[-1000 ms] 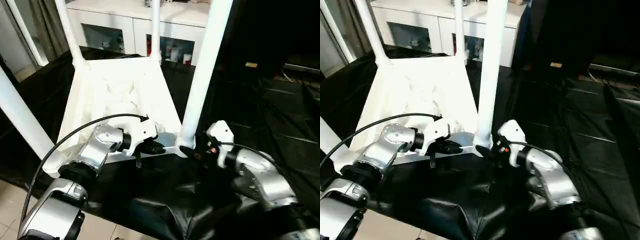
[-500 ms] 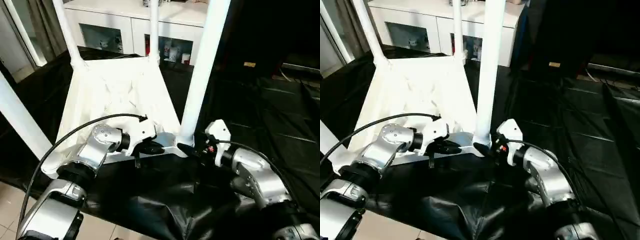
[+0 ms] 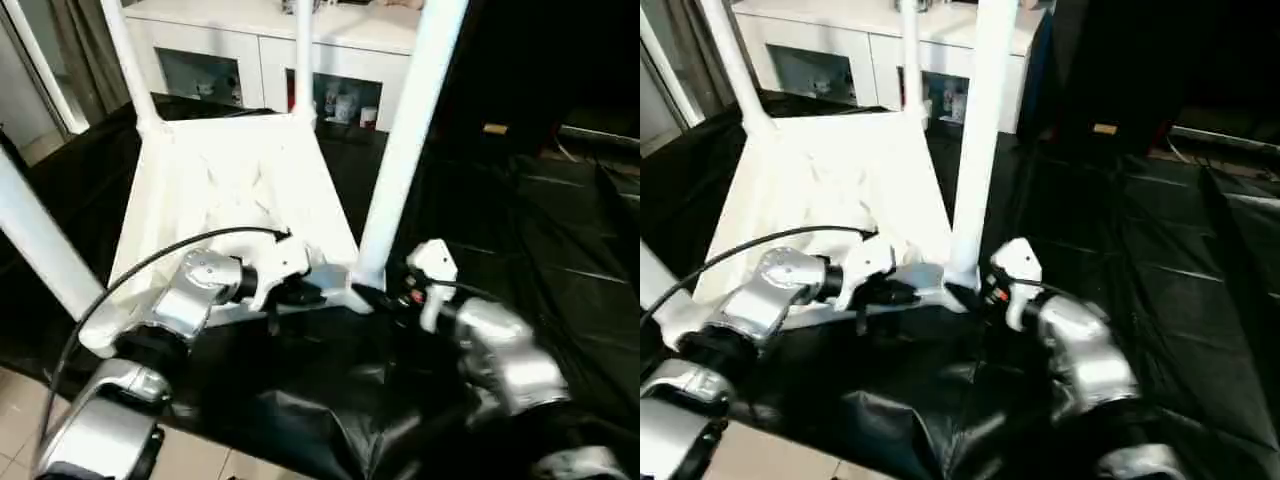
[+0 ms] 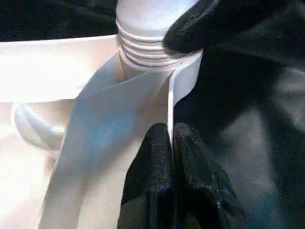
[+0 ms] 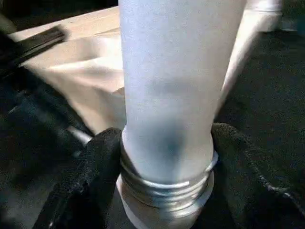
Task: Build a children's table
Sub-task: Rotate leg to tighten
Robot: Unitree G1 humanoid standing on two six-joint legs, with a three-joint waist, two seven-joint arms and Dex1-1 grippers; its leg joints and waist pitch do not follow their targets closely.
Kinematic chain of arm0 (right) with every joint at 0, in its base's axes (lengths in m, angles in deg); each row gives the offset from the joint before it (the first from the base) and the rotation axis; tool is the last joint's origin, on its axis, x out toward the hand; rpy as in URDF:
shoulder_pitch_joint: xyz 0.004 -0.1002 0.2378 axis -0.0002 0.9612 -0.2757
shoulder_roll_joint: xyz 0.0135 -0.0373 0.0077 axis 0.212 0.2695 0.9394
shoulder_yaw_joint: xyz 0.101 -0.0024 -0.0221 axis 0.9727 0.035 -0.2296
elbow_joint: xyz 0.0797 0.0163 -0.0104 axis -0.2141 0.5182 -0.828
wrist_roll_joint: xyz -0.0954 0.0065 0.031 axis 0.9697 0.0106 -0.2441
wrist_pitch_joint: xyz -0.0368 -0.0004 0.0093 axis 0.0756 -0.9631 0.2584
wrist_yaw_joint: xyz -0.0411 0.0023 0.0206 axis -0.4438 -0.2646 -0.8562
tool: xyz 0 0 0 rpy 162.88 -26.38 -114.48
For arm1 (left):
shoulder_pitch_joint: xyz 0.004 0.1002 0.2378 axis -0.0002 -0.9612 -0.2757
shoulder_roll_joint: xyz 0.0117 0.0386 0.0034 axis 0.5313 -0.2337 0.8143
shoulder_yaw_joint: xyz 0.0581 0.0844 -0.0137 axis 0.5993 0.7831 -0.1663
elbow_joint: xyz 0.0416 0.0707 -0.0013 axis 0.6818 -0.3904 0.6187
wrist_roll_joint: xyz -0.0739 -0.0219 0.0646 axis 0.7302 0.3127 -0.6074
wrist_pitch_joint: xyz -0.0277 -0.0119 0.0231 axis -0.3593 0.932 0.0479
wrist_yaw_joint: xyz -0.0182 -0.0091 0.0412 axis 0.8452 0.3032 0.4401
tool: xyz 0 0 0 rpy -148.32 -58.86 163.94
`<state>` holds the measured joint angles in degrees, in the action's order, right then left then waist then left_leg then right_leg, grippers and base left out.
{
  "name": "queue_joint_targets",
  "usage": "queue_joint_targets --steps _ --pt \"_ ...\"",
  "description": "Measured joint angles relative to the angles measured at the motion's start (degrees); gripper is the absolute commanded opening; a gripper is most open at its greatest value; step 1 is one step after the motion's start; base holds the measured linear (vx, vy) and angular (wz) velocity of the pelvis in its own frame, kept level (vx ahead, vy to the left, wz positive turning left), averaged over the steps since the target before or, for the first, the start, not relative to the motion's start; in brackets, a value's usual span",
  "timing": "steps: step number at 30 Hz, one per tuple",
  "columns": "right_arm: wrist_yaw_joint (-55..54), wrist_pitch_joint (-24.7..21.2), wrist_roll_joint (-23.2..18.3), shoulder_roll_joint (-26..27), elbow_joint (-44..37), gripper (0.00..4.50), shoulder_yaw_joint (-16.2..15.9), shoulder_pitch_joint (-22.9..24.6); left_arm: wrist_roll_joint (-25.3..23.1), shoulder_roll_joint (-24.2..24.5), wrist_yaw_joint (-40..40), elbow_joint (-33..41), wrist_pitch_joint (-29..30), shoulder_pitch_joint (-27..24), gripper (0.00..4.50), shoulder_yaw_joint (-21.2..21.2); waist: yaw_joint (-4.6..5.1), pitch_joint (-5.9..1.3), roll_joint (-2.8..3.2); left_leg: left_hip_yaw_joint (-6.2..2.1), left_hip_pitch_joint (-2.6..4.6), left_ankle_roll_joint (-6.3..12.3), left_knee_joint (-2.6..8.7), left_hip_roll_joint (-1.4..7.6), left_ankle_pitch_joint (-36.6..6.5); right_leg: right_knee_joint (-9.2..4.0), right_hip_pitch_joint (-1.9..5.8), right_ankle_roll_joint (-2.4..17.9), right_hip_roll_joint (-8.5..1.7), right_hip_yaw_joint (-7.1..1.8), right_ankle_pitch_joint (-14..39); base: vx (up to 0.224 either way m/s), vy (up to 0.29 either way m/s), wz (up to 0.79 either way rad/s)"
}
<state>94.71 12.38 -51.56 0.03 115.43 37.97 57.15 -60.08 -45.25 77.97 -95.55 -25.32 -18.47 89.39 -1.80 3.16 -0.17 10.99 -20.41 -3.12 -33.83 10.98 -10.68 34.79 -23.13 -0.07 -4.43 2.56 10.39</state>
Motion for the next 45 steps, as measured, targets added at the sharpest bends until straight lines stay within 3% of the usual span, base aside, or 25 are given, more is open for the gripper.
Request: queue_joint_targets --steps 5,9,11,13,17,22,26,32,38,45 --pt "-19.4 -1.8 3.6 6.3 1.4 2.66 2.8 -1.6 -1.0 -7.2 -11.3 -4.8 3.6 3.4 0.0 -0.9 0.07 -0.04 -0.09 0.01 -0.03 0.0 0.0 -0.04 0.0 -0.59 0.11 0.0 0.0 -0.03 0.0 0.0 0.0 0.0" --pt "-22.7 -2.4 5.0 8.2 1.1 2.66 3.0 -1.4 -1.1 -9.1 -13.7 -6.1 4.7 4.1 0.0 -0.9 -0.03 -0.37 -0.02 0.04 -0.02 0.05 0.12 -0.23 0.0 -0.79 0.23 0.0 -0.02 -0.26 0.0 0.0 0.0 0.0" --pt "-22.8 -2.1 5.6 8.3 1.1 3.22 3.0 -1.3 -1.5 -9.5 -14.0 -7.0 4.5 4.5 0.0 -0.8 -0.06 -0.51 0.06 0.05 0.01 0.05 0.2 -0.26 0.0 -0.82 0.27 0.0 -0.02 -0.28 0.0 0.0 0.0 0.0" --pt "-22.6 -1.5 5.0 8.7 0.9 3.36 3.4 -0.9 -1.6 -9.5 -13.9 -7.5 3.7 4.6 0.0 -0.7 -0.09 -0.56 0.13 0.04 0.06 0.05 0.28 -0.25 0.0 -0.82 0.28 0.0 -0.02 -0.26 0.0 0.0 0.0 0.0" --pt "-19.3 -1.4 2.3 8.8 0.1 3.78 4.1 -0.1 -2.2 -8.5 -13.9 -8.2 1.3 4.6 0.0 -0.4 0.06 -0.55 0.17 0.04 0.11 0.04 0.35 -0.21 0.0 -0.8 0.24 0.0 -0.02 -0.16 0.0 0.0 0.0 0.0" --pt "-6.6 -3.6 -0.6 2.1 -2.7 3.78 2.8 0.6 -1.7 -5.0 -7.7 -6.6 -1.3 3.8 0.0 0.0 0.38 -0.49 0.22 0.04 0.03 0.04 0.51 -0.2 0.0 -0.8 0.07 0.0 -0.01 -0.13 0.0 0.0 0.0 0.0" --pt "6.7 -5.0 -2.8 -6.0 -8.1 3.78 0.6 1.5 0.0 -0.4 1.6 -4.6 -4.9 1.7 0.0 0.2 -0.15 -0.49 0.2 0.07 0.09 0.03 0.89 -0.17 0.0 -0.73 0.01 0.3 0.01 -0.03 -0.3 0.0 0.0 0.0" --pt "20.0 -6.8 -4.9 -11.9 -11.0 3.78 -2.4 2.3 3.5 4.6 15.0 0.5 -6.5 -1.8 0.0 0.6 -1.11 -0.47 0.22 0.11 -0.02 -0.1 1.13 -0.1 -0.1 -0.8 -0.13 0.4 0.04 0.06 -0.1 0.0 0.0 0.0" --pt "25.9 -7.4 -5.1 -13.4 -11.6 3.78 -5.2 2.1 4.6 5.2 18.9 2.7 -6.4 -2.8 0.0 1.2 -2.6 -0.45 0.17 0.3 -0.04 -0.17 0.98 -0.09 -0.2 -0.73 -0.12 0.4 -0.05 0.01 -0.1 0.0 0.0 0.0" --pt "26.6 -6.6 -4.2 -13.1 -11.1 3.78 -6.8 1.5 4.5 4.8 18.9 3.0 -6.2 -2.9 0.0 1.6 -3.25 -0.44 0.16 0.31 -0.01 -0.2 0.92 -0.07 -0.2 -0.67 -0.1 0.4 -0.05 -0.02 -0.1 0.0 0.0 0.0"
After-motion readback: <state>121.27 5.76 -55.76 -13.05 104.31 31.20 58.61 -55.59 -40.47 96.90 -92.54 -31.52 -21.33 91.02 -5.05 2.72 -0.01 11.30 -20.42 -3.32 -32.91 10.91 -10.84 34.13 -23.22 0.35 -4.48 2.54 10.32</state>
